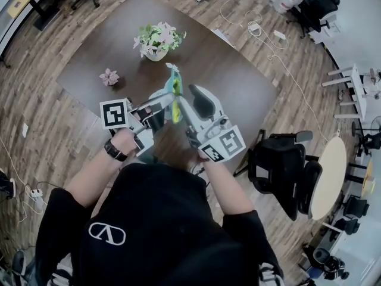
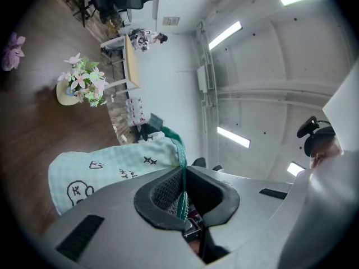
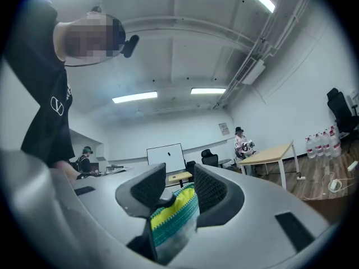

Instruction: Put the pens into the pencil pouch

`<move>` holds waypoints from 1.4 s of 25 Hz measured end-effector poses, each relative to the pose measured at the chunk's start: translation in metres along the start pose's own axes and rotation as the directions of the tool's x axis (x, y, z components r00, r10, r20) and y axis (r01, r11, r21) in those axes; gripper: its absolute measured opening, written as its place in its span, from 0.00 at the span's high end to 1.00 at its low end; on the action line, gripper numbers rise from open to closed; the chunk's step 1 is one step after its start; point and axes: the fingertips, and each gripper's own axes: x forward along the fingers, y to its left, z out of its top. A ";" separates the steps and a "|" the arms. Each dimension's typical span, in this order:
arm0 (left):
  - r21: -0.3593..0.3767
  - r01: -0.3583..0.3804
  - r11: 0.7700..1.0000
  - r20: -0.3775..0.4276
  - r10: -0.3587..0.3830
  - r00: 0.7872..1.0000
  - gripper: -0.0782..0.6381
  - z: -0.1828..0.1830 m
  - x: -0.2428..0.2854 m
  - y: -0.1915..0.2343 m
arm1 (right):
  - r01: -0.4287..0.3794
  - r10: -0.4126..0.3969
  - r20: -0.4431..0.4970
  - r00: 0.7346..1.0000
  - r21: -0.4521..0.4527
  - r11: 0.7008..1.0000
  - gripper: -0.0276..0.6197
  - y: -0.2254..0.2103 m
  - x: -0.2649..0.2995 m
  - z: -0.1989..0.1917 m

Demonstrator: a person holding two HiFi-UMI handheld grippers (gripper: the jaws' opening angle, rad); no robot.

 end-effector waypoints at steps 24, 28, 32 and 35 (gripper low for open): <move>0.174 -0.393 0.903 -0.043 0.406 0.913 0.87 -0.011 -0.065 0.224 | 0.316 -0.314 -0.096 0.944 -0.003 0.949 0.76 -0.046 -0.106 -0.026; 0.151 -0.372 0.916 -0.104 0.389 0.916 0.87 -0.044 -0.047 0.251 | 0.348 -0.344 -0.127 0.930 0.007 0.938 0.76 -0.046 -0.119 -0.037; 0.165 -0.344 0.924 -0.188 0.372 0.909 0.87 -0.077 -0.021 0.267 | 0.375 -0.370 -0.138 0.919 0.012 0.927 0.76 -0.048 -0.126 -0.042; 0.185 -0.341 0.922 -0.239 0.378 0.894 0.86 -0.095 -0.008 0.275 | 0.389 -0.383 -0.142 0.913 0.013 0.921 0.76 -0.048 -0.131 -0.044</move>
